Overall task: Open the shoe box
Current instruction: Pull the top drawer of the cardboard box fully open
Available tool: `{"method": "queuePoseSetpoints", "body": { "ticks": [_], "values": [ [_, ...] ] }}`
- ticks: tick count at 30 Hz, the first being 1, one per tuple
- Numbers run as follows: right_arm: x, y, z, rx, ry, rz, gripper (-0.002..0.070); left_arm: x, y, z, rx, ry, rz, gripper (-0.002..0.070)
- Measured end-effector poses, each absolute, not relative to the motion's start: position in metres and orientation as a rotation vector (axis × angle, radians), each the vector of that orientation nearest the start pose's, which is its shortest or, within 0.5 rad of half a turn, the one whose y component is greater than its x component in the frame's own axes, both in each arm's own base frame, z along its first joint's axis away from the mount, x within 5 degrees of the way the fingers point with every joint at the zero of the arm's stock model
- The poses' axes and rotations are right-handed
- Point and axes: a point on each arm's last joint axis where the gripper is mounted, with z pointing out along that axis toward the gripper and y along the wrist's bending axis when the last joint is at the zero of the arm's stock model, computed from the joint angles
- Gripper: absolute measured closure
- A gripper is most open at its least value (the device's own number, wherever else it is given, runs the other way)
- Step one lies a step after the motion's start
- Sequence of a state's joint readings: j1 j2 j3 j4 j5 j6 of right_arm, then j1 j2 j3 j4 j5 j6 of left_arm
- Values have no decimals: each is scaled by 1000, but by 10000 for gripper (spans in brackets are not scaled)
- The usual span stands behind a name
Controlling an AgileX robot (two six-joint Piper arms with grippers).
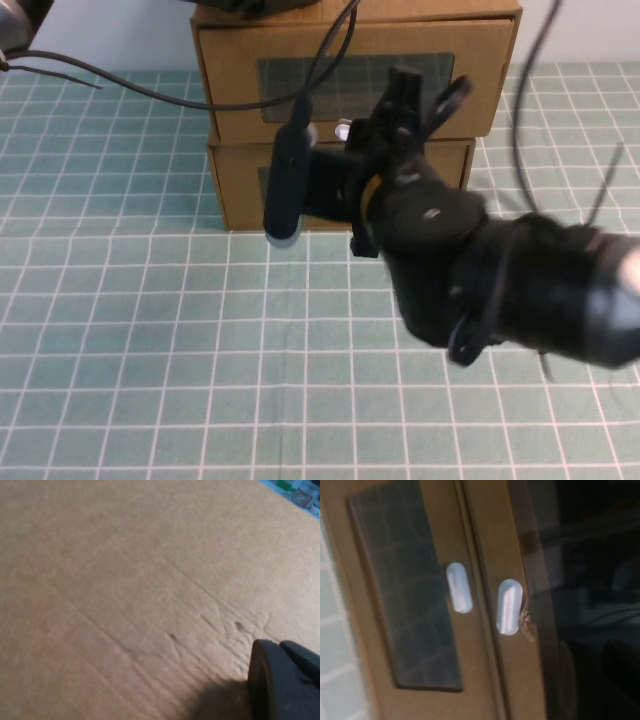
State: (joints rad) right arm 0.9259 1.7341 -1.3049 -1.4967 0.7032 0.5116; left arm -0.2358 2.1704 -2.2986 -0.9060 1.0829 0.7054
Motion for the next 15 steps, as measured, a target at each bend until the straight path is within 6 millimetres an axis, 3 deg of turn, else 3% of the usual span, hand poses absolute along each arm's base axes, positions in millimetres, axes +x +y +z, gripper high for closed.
{"method": "queuePoseSetpoints", "body": {
  "ticks": [2,6,12,15],
  "values": [
    [290,284,289,-1315,1417,-822,594,455,-175,370,832,1969,-893,680],
    [298,292,266,-1351,1414,-867,594,456,-174,369,824,1971,-903,680],
    [303,292,254,-1302,1463,-857,588,457,-174,369,820,1971,-917,680],
    [308,289,251,-1291,1481,-861,545,457,-174,369,820,1971,-917,680]
  ]
}}
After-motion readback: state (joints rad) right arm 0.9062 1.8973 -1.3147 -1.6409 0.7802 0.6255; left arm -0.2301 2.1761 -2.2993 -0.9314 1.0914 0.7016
